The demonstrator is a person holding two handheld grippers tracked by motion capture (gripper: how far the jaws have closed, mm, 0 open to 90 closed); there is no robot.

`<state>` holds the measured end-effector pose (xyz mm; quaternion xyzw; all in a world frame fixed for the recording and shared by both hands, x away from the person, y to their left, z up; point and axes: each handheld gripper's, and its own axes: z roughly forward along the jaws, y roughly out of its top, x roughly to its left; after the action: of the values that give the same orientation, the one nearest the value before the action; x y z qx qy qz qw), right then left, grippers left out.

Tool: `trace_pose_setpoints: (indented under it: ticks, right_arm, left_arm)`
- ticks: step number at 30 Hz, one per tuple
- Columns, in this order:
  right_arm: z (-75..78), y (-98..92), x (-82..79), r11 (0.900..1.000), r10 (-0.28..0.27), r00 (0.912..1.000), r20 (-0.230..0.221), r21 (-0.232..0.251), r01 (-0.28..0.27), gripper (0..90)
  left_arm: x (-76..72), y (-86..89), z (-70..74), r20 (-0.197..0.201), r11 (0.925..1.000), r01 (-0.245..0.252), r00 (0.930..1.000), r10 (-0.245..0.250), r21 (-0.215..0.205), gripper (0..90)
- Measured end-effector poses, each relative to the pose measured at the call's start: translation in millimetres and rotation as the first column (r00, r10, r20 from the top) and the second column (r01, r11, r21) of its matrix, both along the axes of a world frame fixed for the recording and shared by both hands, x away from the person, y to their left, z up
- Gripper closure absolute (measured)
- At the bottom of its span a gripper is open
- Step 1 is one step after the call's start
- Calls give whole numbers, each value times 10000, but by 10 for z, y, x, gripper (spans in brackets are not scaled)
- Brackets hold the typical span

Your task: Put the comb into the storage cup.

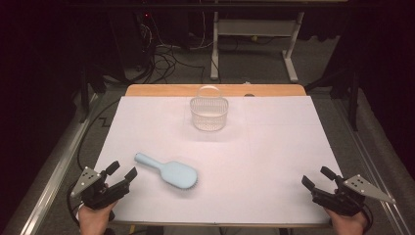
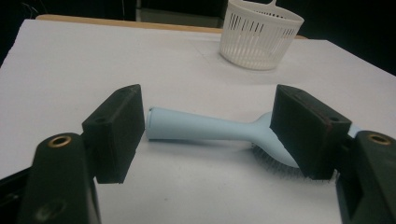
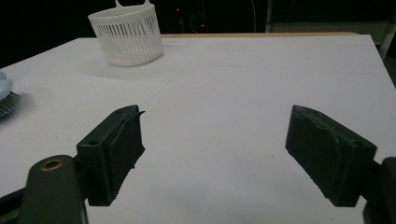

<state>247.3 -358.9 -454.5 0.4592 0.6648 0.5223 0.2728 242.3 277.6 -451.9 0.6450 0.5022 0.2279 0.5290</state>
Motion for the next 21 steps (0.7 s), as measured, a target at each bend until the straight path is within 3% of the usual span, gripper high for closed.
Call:
trace_pose_setpoints:
  ticks: [21]
  right_arm:
    - [1,-2,-1,10000,-2,10000,7,48,2,195]
  left_arm:
    - [128,-143,115,138,9983,520,9985,-524,253,256]
